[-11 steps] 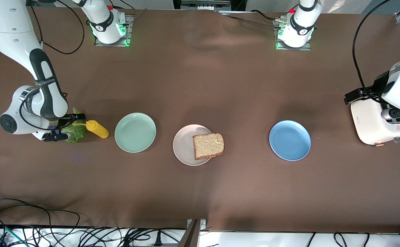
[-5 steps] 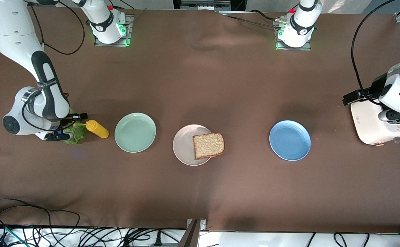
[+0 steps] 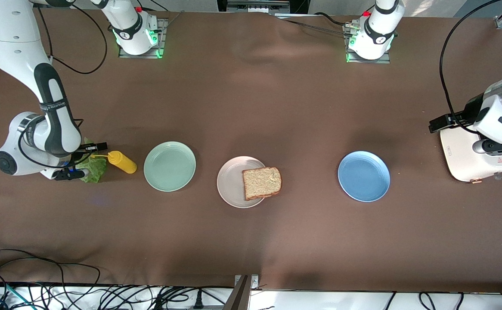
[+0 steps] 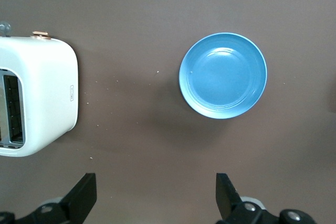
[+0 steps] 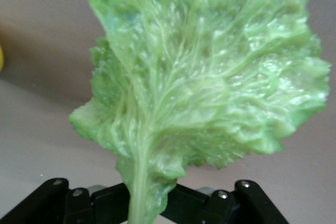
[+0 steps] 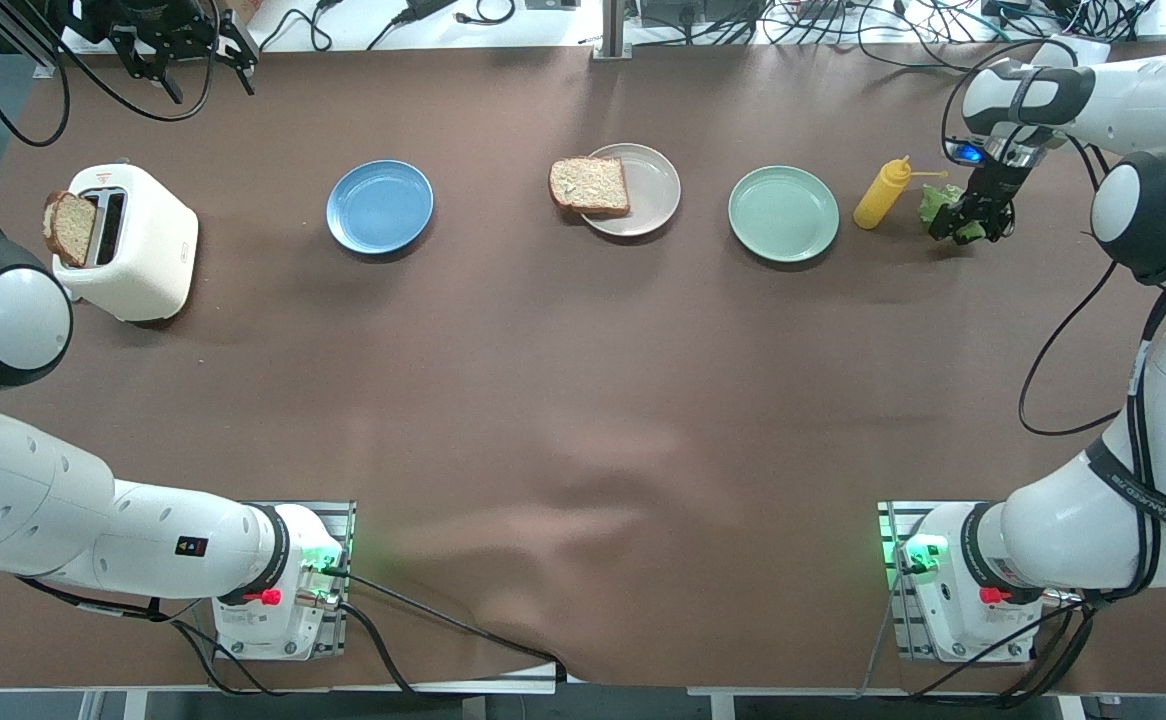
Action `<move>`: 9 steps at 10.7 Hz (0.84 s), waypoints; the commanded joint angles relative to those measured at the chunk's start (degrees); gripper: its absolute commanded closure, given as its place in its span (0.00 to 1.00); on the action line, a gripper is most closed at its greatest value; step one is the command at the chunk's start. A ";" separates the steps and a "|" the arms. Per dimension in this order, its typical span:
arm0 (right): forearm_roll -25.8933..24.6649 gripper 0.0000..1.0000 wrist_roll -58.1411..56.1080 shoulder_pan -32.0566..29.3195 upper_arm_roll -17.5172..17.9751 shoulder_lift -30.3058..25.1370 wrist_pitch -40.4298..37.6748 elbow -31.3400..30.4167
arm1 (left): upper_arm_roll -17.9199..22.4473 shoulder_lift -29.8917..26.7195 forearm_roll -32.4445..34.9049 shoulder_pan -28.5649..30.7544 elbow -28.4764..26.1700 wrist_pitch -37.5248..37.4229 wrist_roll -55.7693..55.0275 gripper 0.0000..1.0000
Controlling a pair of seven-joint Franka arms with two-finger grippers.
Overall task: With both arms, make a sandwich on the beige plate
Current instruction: 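Lower the right gripper and grasp the green lettuce leaf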
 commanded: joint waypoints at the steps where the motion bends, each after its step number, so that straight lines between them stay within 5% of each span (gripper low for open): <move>1: -0.40 1.00 0.25 0.16 -0.30 -0.27 -3.09 2.42 | -0.03 0.49 1.70 -0.05 0.70 -0.60 0.05 0.00; 9: -3.48 1.00 1.13 0.16 -0.39 -4.91 -11.61 6.38 | 0.06 0.31 1.70 0.13 0.43 -0.69 0.14 0.00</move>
